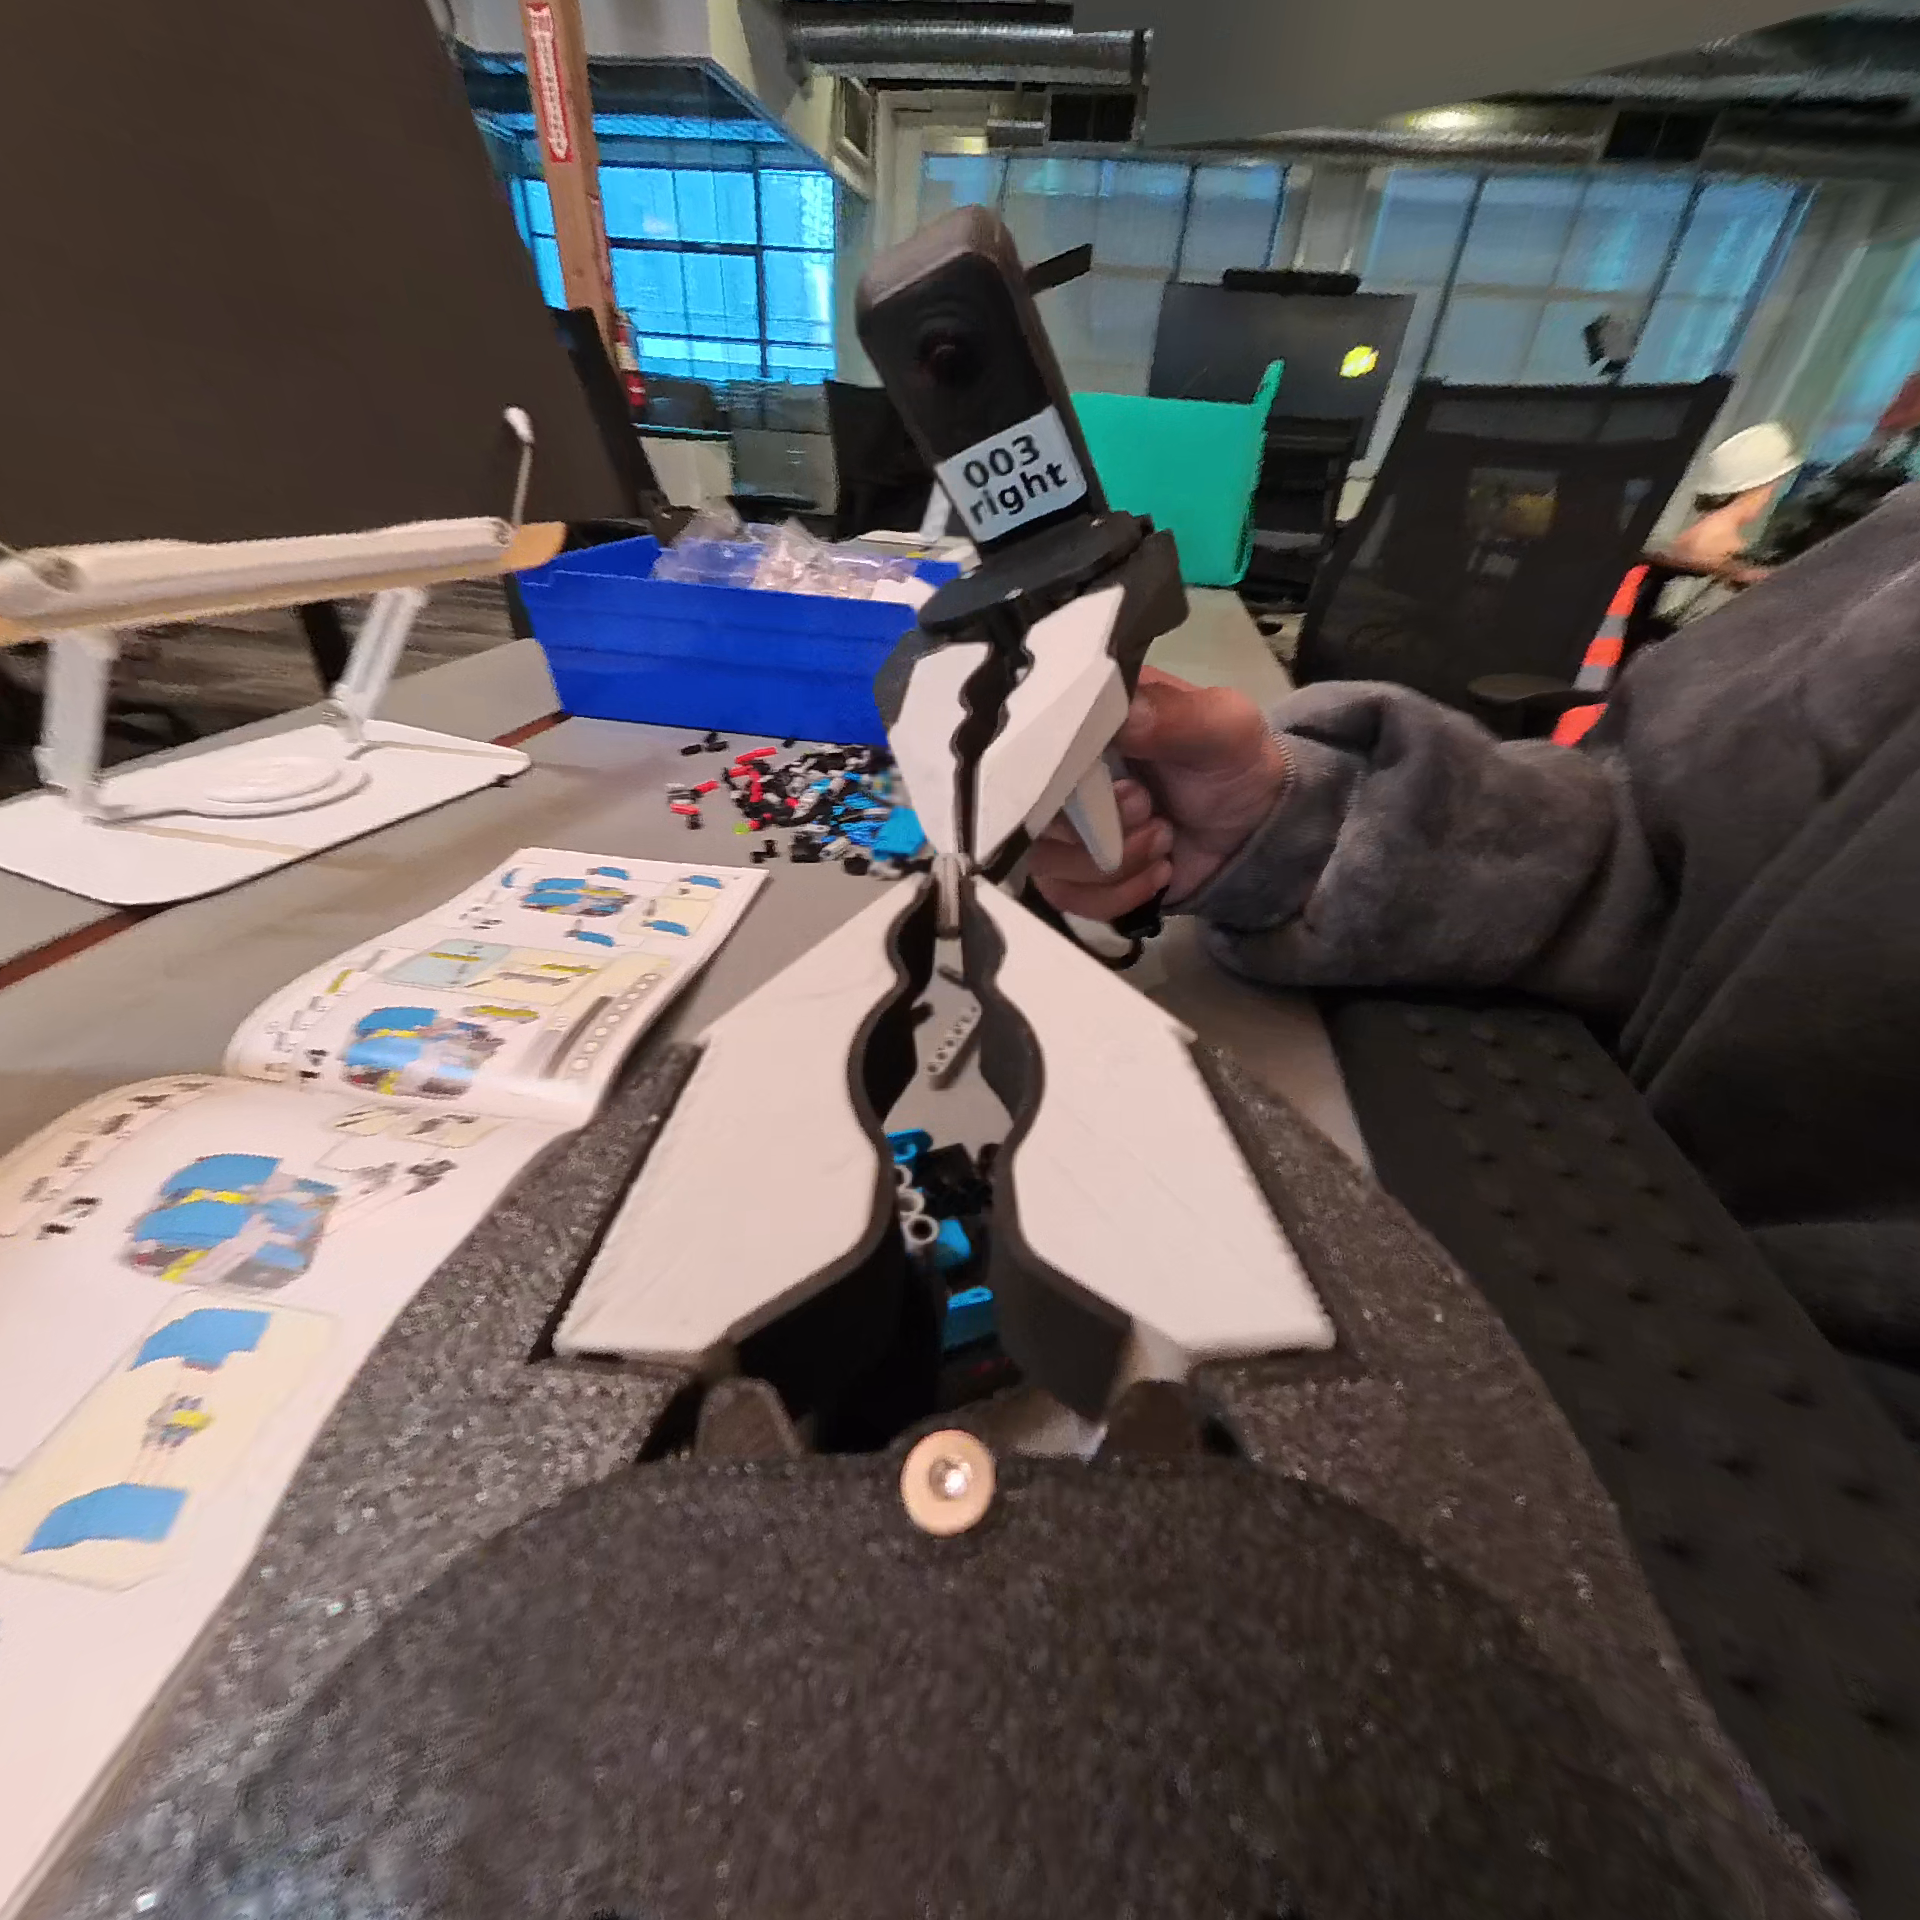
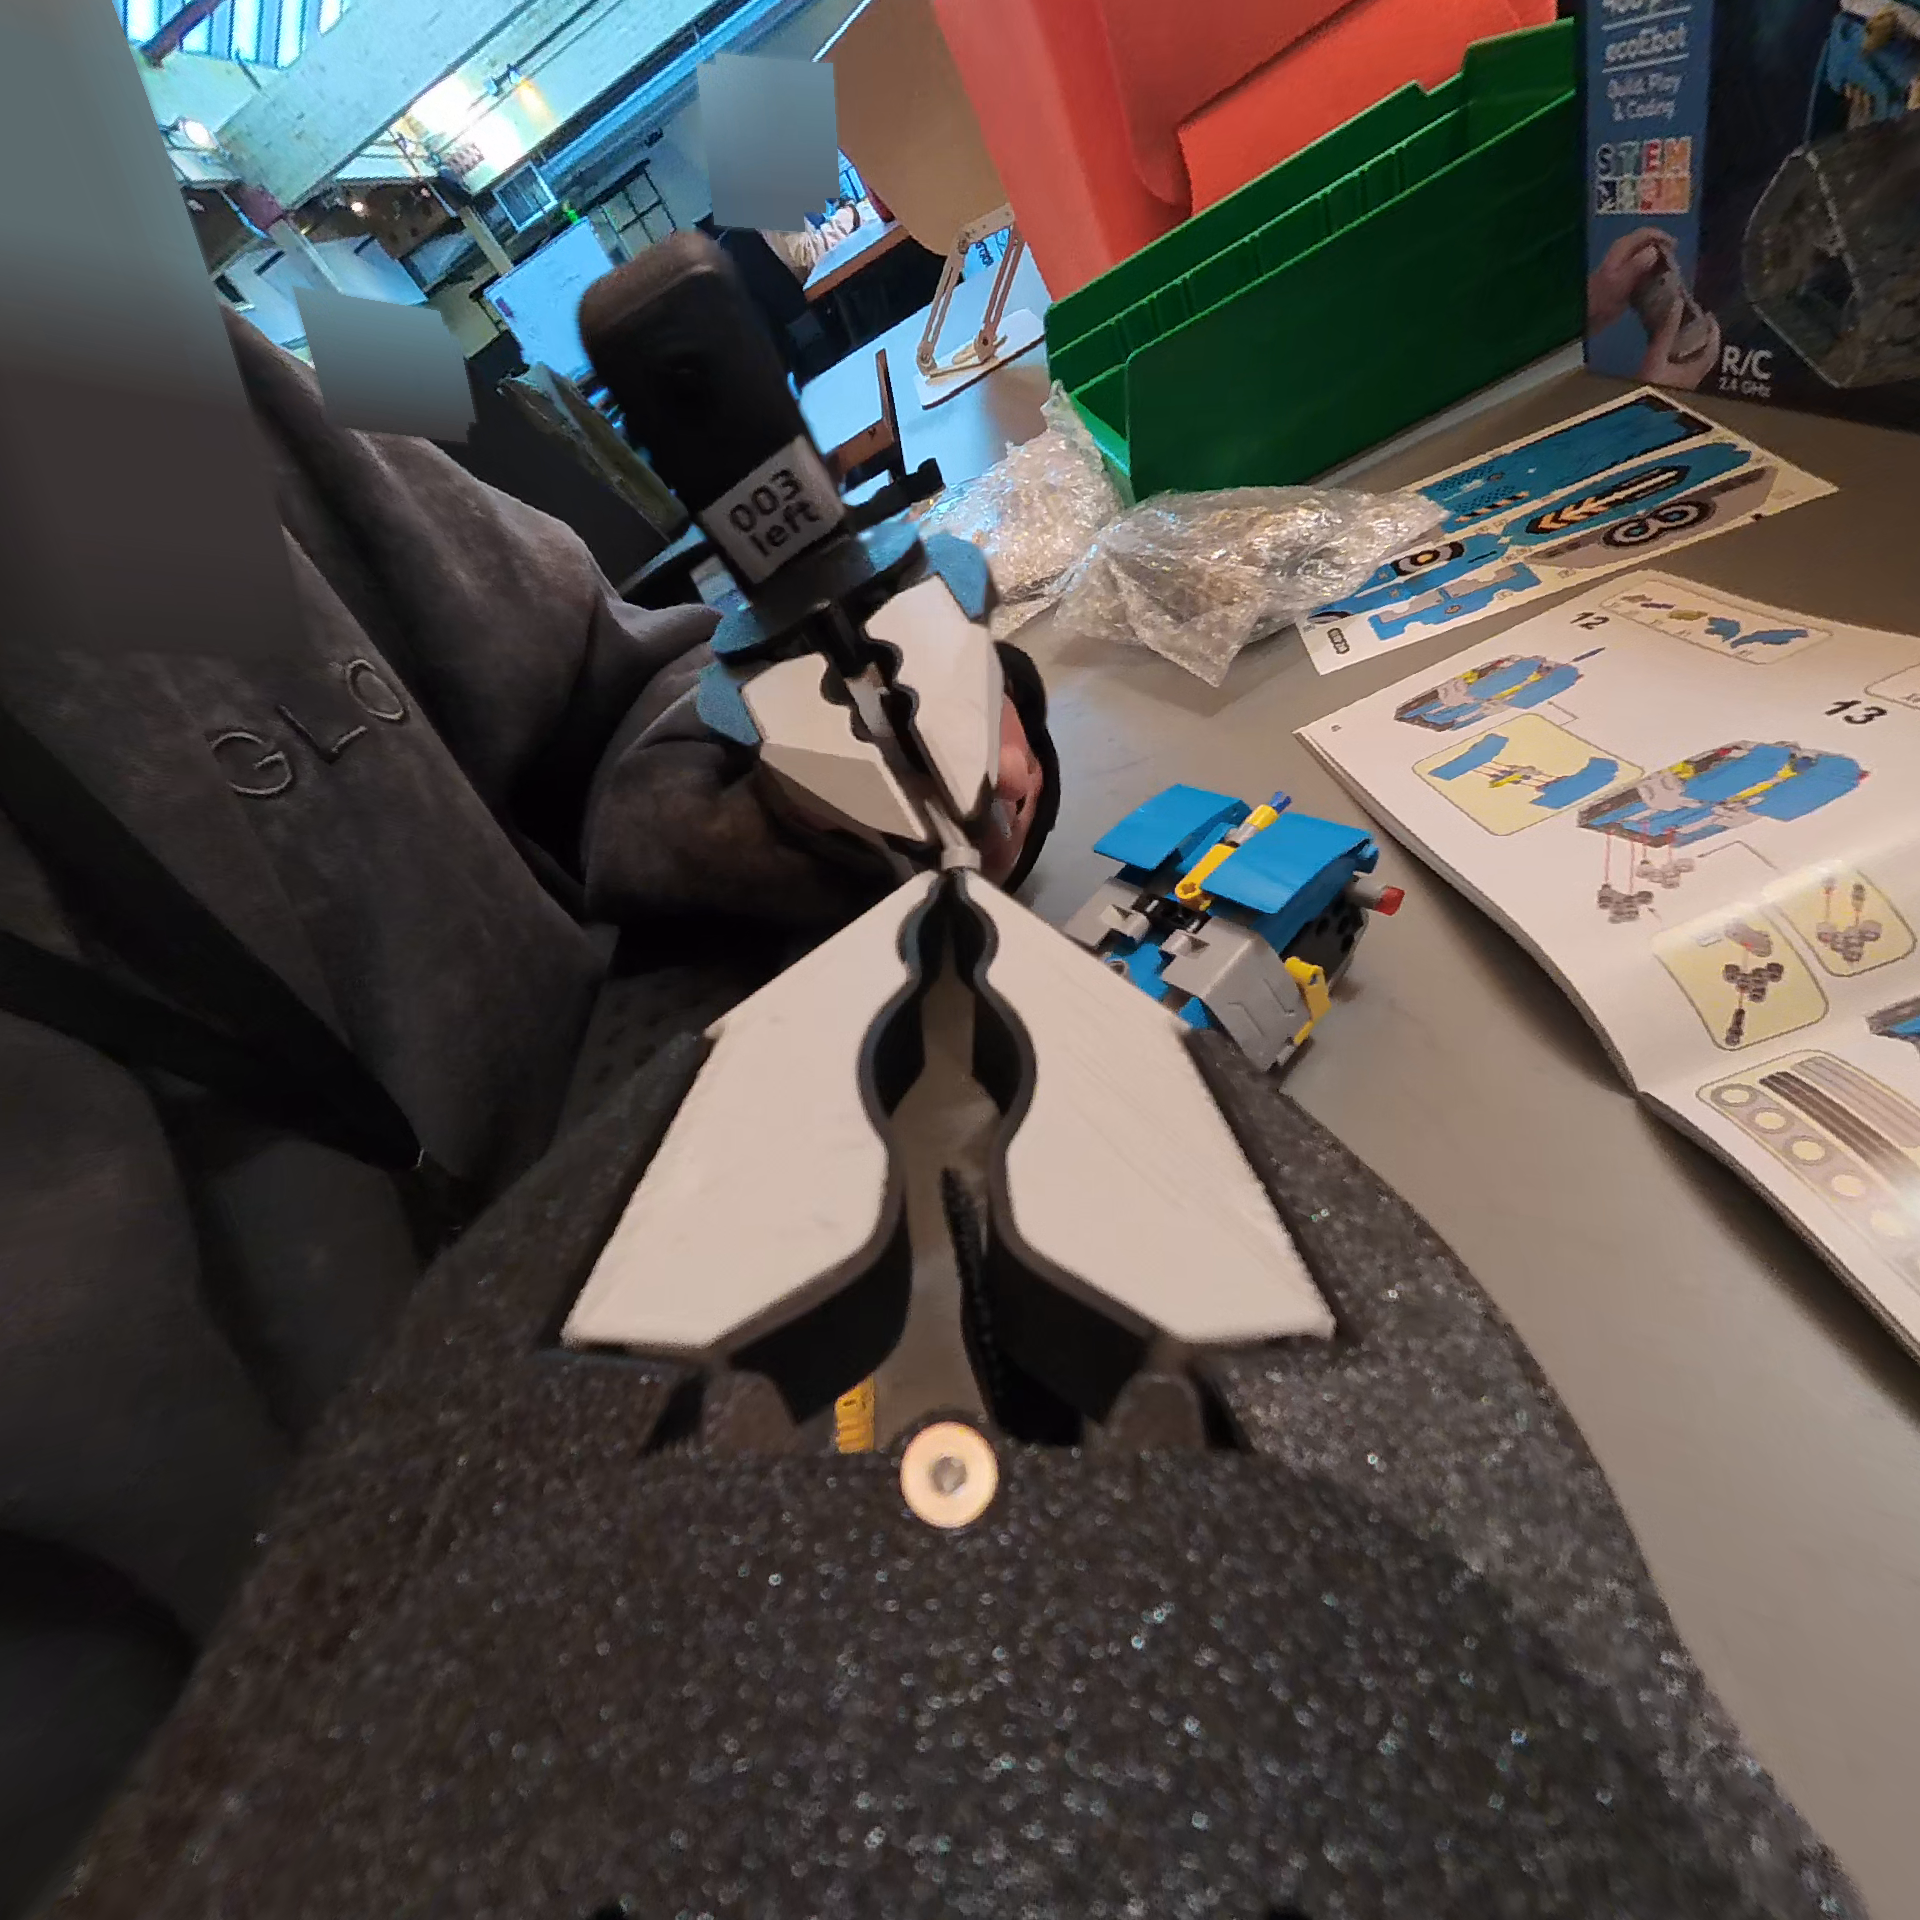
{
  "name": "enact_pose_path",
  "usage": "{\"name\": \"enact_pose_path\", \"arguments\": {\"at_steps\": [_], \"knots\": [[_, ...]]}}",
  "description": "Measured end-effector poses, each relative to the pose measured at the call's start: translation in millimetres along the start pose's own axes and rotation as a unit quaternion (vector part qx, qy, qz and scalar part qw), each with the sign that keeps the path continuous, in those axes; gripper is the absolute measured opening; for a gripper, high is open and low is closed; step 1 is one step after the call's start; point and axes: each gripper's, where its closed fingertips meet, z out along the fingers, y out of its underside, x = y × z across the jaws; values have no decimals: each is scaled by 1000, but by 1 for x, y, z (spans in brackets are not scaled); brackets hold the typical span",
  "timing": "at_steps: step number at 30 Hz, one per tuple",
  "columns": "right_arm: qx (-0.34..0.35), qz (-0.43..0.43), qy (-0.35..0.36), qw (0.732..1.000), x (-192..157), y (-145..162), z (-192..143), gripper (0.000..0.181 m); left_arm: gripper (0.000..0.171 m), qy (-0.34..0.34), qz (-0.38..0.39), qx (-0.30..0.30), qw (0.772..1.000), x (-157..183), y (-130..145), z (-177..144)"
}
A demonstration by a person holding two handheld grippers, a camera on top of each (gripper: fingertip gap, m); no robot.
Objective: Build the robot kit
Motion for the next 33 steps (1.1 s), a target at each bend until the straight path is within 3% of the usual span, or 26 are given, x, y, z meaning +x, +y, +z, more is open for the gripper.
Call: {"name": "enact_pose_path", "arguments": {"at_steps": [5, 9, 20, 33], "knots": [[-16, -15, -28, 999, -12, 4, 0, 0, 3, 90, -81, 1, 993, 12, -1, -3], [-41, -22, -40, 998, -18, 12, 3, 0, 3, 124, -71, -23, 989, 21, 5, -7], [-116, -57, 26, 991, -3, 37, 9, 0, 3, 123, -47, -111, 985, 17, 34, -7], [-171, -59, 46, 982, 2, 54, 11, 0, 2, 110, 6, -156, 982, 18, 50, -5]]}}
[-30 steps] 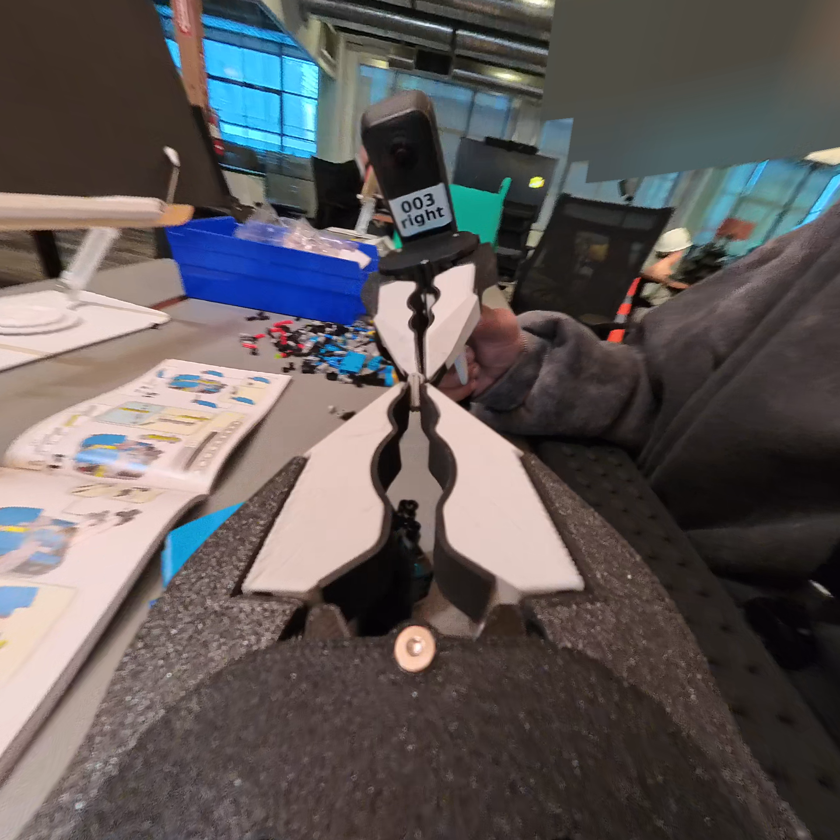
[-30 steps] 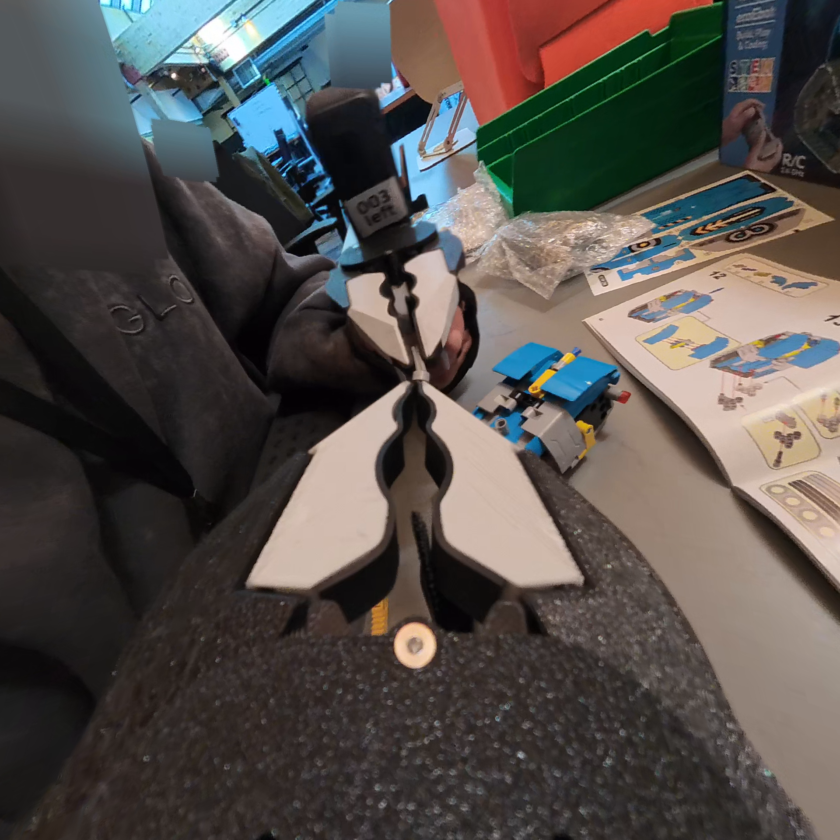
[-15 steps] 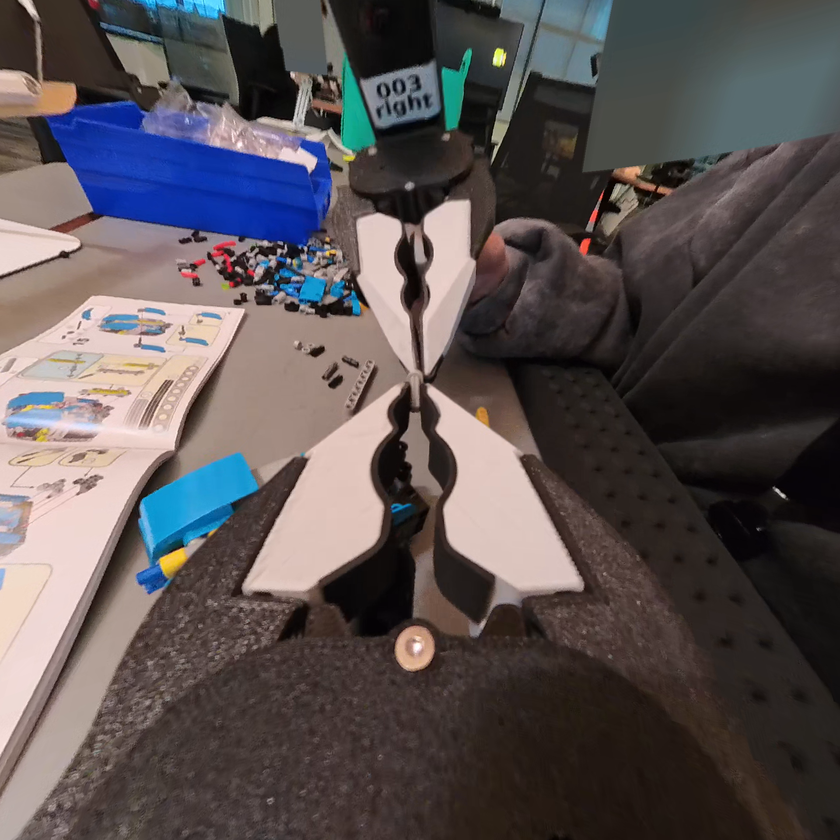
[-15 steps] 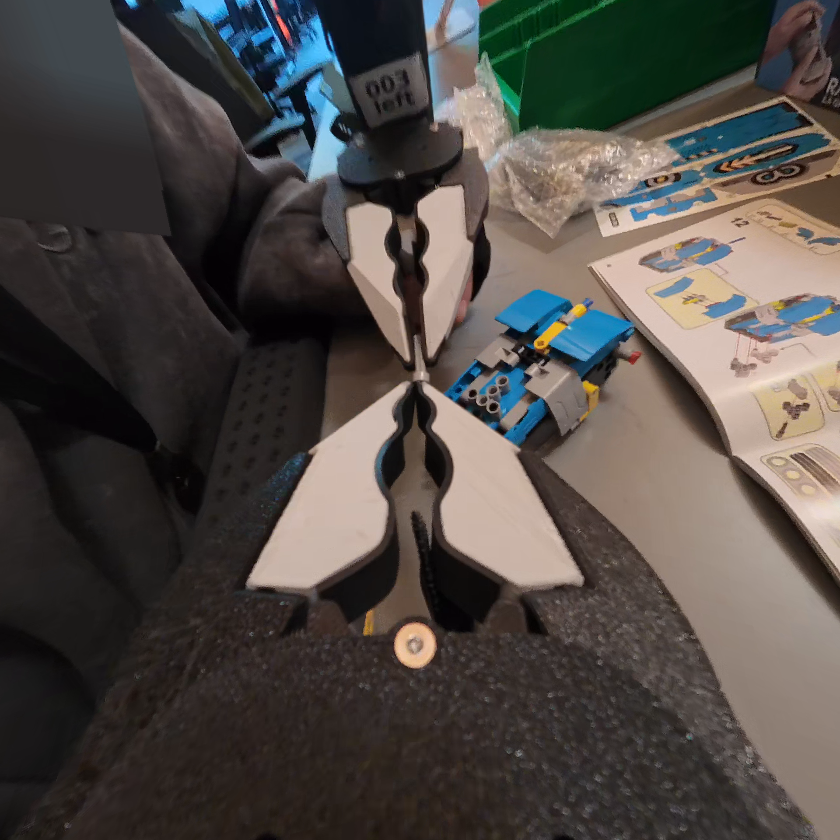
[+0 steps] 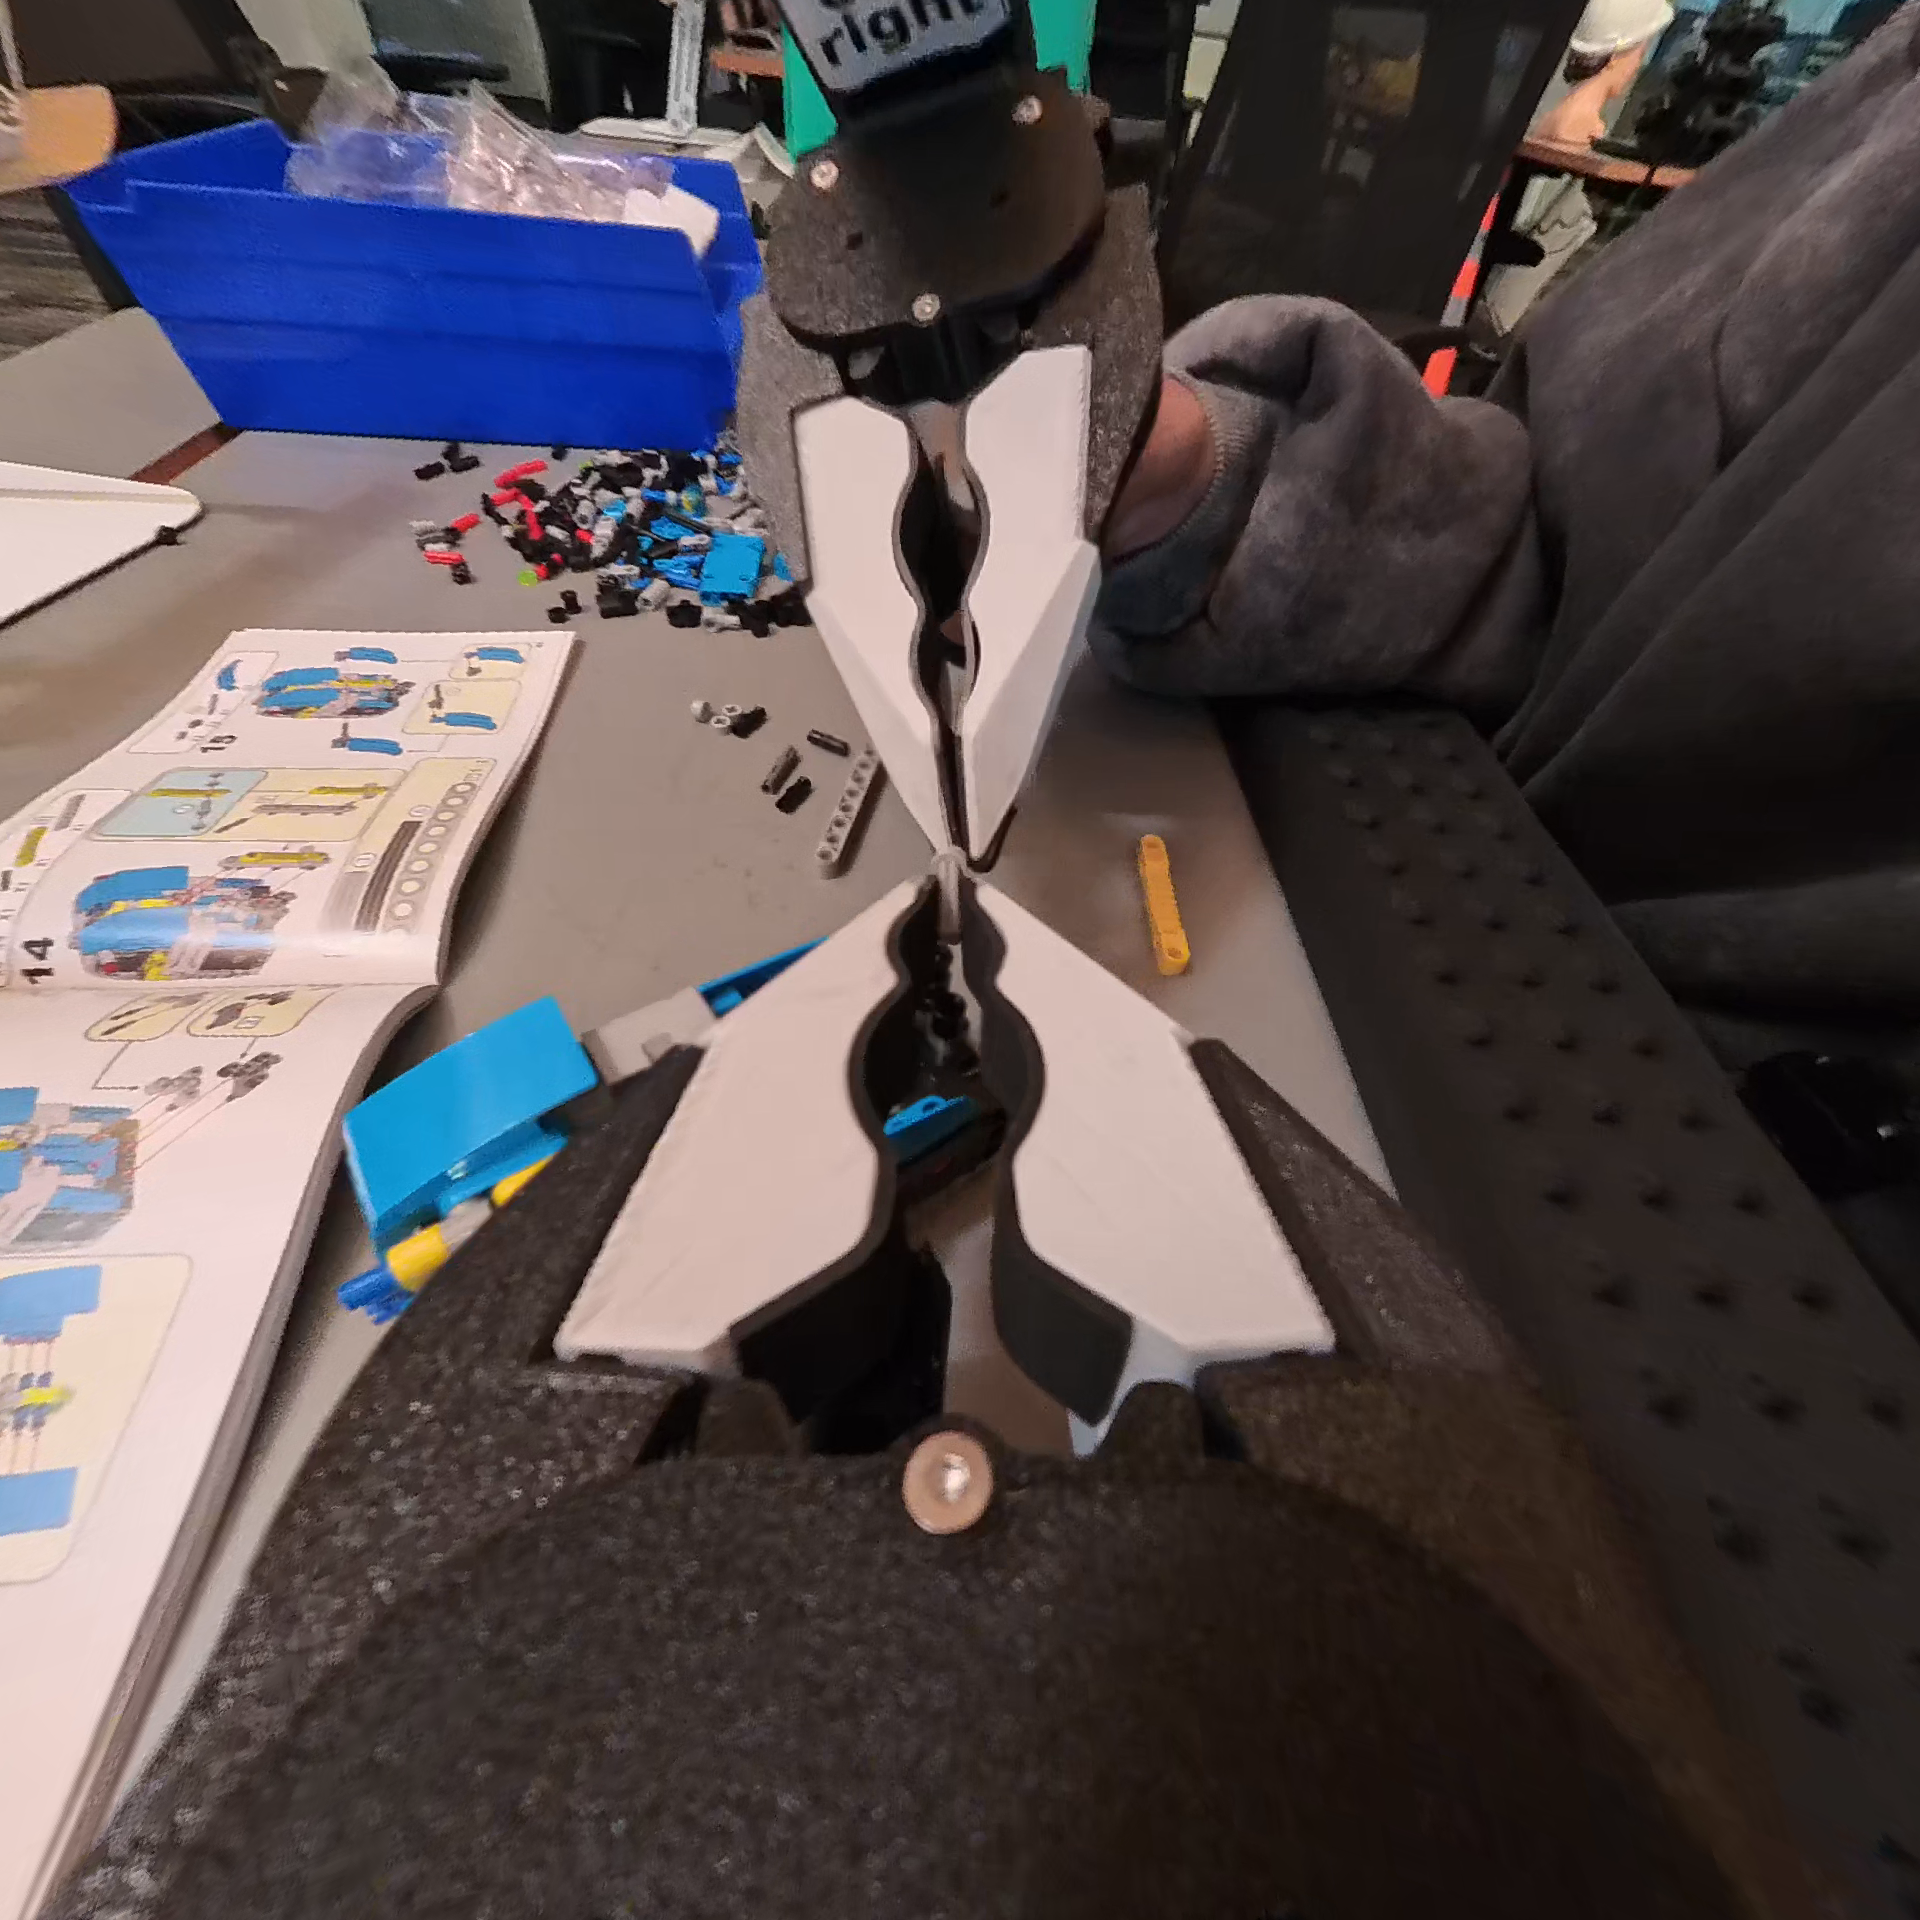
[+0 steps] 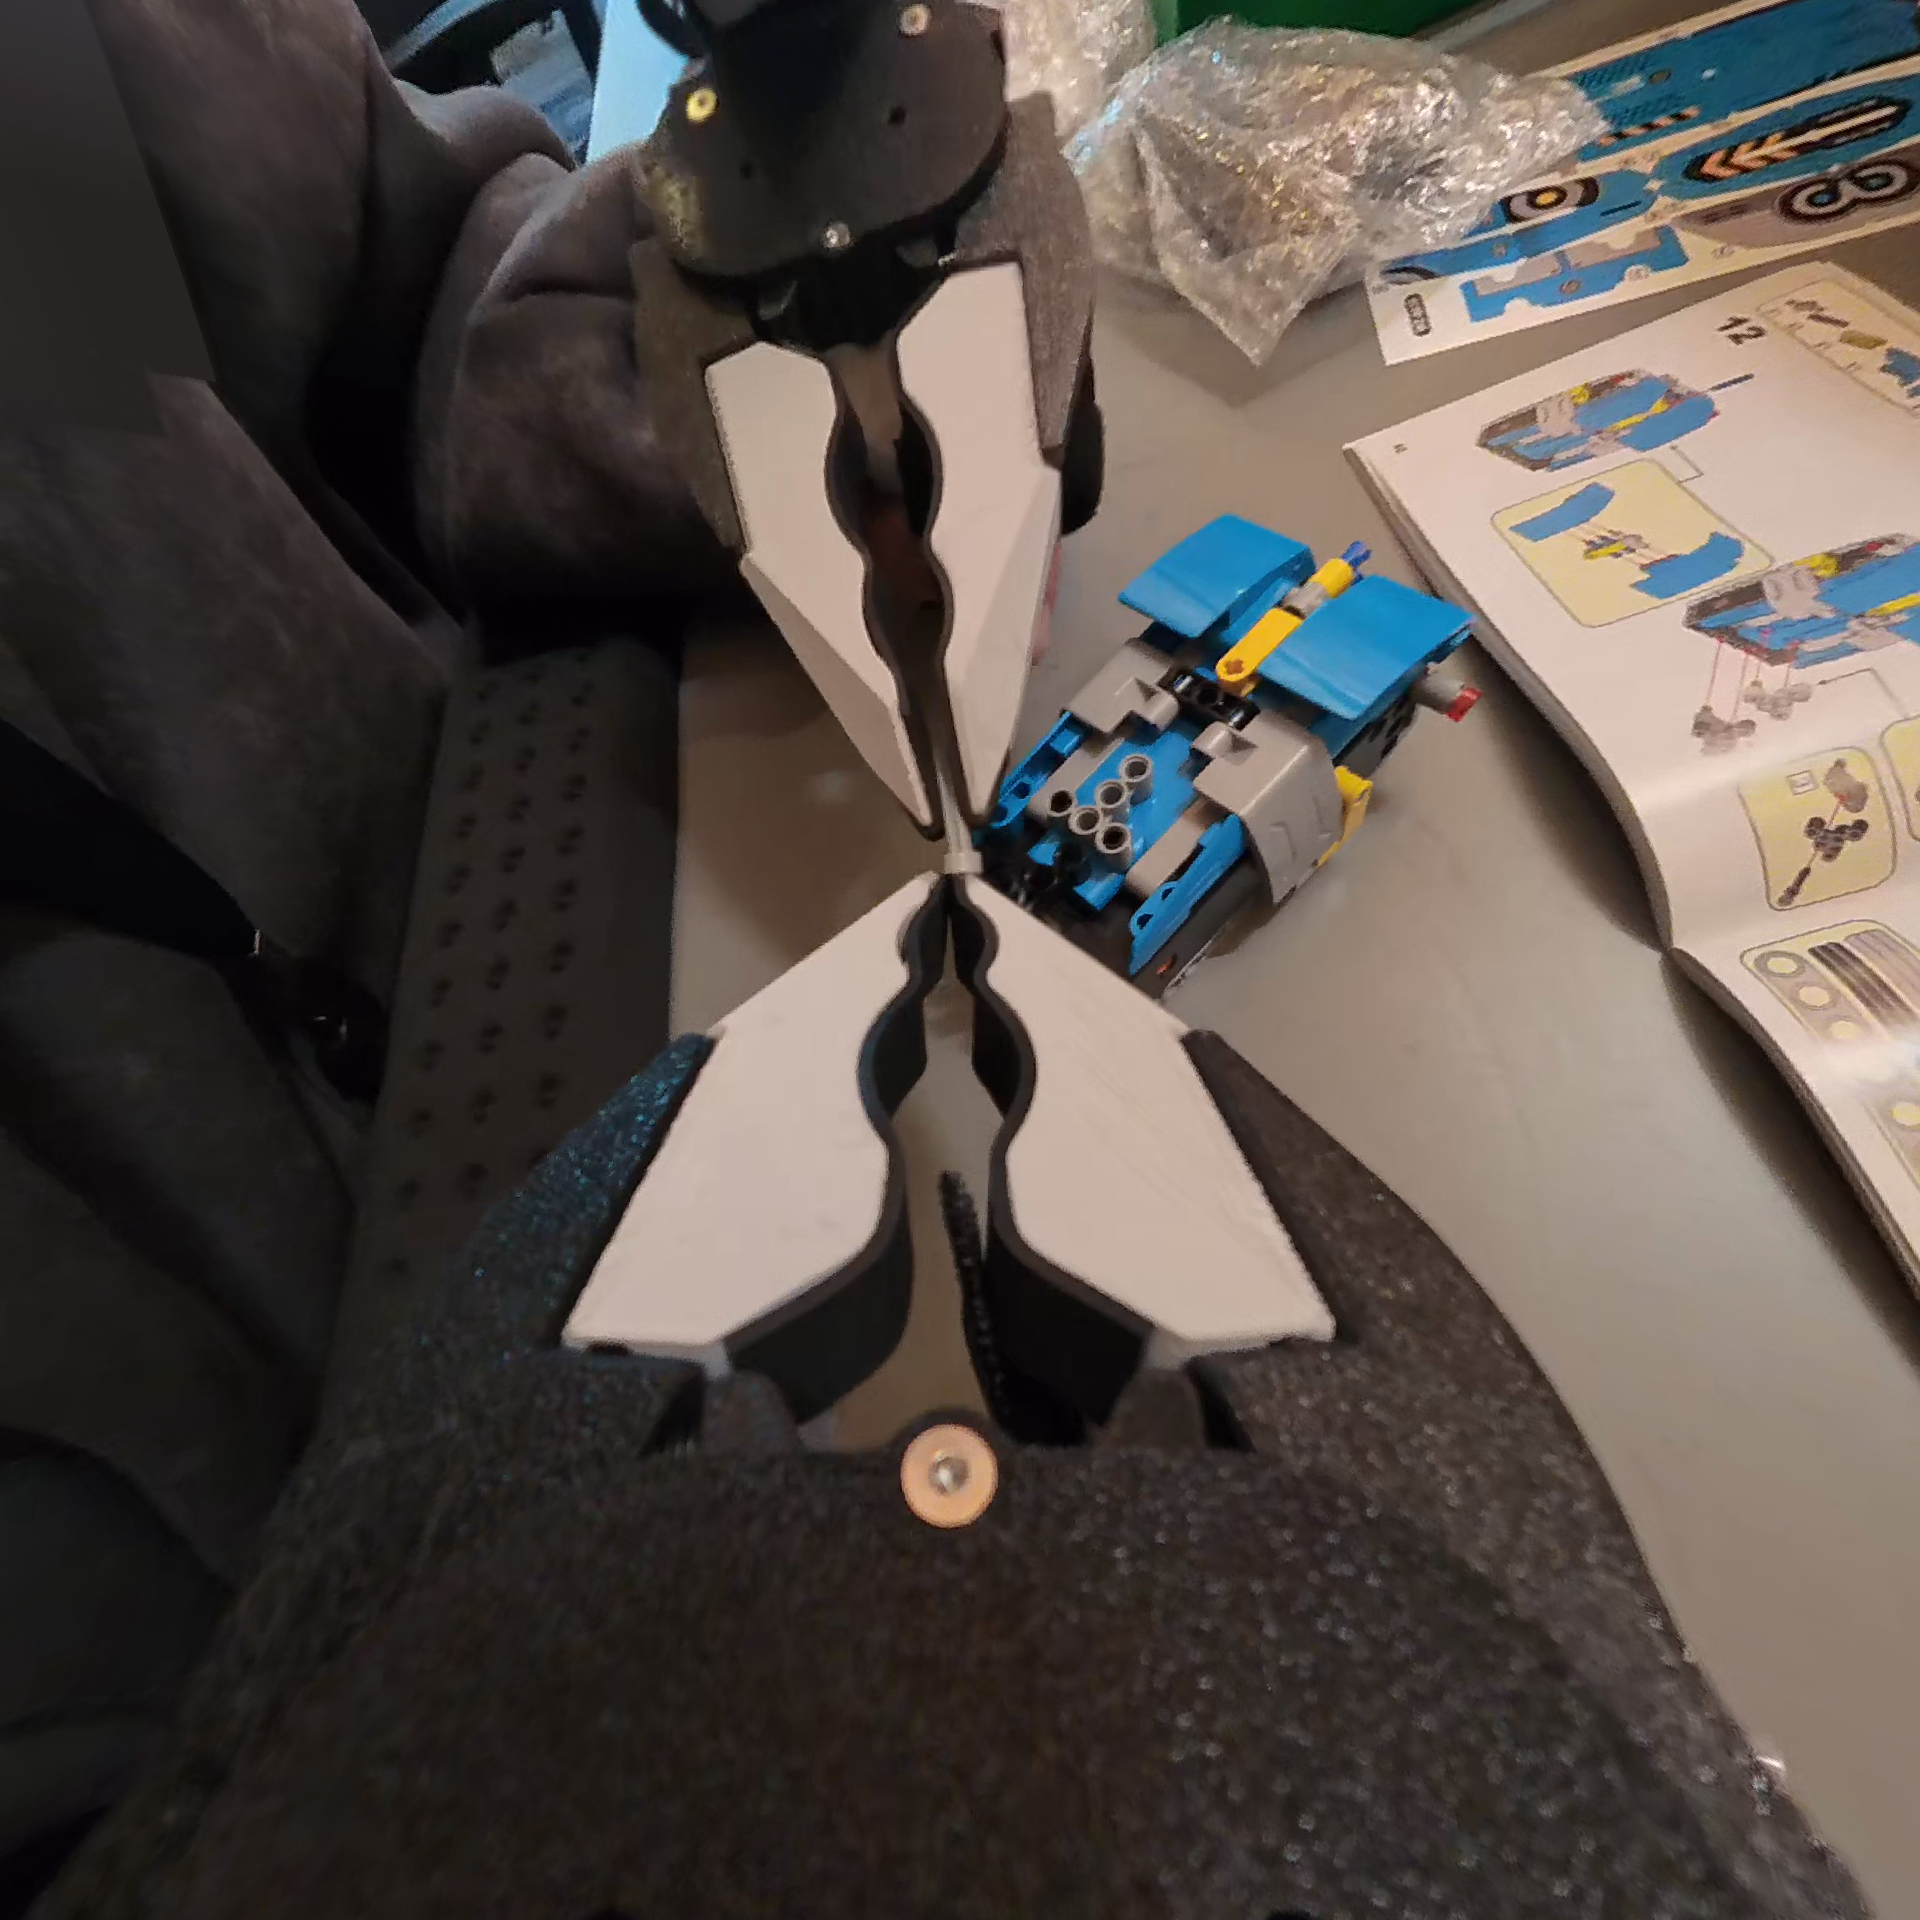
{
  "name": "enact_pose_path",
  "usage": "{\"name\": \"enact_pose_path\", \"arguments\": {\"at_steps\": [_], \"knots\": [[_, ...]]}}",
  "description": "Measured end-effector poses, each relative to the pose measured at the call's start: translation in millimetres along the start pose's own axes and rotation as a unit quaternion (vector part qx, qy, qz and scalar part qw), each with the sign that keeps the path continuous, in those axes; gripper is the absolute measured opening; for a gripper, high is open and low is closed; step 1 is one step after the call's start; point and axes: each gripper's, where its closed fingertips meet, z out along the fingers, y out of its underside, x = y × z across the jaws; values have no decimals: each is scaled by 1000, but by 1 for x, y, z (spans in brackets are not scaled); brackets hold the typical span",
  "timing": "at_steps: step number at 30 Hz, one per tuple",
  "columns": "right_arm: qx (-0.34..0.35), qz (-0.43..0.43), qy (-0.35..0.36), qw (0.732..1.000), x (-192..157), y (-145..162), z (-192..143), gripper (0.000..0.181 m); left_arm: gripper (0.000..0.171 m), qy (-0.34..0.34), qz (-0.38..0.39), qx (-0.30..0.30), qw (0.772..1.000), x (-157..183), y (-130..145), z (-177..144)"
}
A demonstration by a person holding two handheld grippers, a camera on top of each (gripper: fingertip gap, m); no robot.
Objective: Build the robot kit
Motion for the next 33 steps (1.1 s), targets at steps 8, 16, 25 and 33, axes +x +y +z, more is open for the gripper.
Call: {"name": "enact_pose_path", "arguments": {"at_steps": [8, 16, 25, 33], "knots": [[49, -12, 46, 998, 11, -16, -11, 8, 3, -2, -56, 80, 995, -10, -22, -10], [94, -59, 74, 991, 5, -35, -18, 19, 3, 25, -109, 123, 986, -10, -33, -15], [73, -71, 92, 991, 7, -31, -10, 6, 3, 18, -90, 109, 990, -9, -30, -13], [26, -82, 92, 992, 4, -18, -6, 4, 2, 6, -40, 64, 997, -2, -20, -6]]}}
